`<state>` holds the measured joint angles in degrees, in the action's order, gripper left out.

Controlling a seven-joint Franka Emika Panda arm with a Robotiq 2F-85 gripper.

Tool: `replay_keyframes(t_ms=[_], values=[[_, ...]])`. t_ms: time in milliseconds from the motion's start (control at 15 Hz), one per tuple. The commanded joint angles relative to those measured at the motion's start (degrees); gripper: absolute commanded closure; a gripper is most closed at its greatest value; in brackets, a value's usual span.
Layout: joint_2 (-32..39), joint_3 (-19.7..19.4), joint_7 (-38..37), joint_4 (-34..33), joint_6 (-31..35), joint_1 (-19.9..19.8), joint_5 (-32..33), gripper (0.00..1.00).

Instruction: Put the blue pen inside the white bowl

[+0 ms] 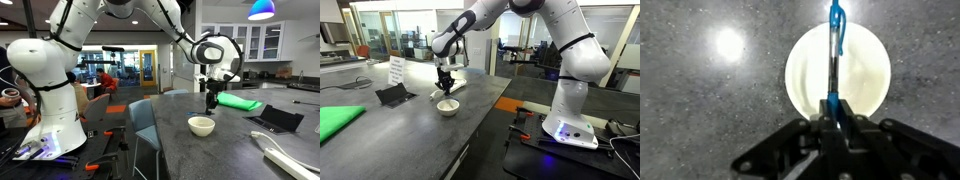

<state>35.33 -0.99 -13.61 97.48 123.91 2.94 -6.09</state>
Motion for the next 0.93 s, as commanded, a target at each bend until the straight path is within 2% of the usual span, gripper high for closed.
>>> replay_keyframes(t_ms=[0,333,667,733,867], values=[[0.79,1.79,4.88,-0.43,-1.37,-0.34,0.14,0.97],[3.44,2.84,7.54,-1.65,-2.27,0.3,0.79,0.97],[6.18,2.24,7.1,-3.78,-3.33,1.13,2.11,0.97],[6.51,2.04,6.85,-4.26,-3.43,1.22,2.54,0.62],[6.53,1.9,6.65,-4.73,-3.43,1.09,2.9,0.56]])
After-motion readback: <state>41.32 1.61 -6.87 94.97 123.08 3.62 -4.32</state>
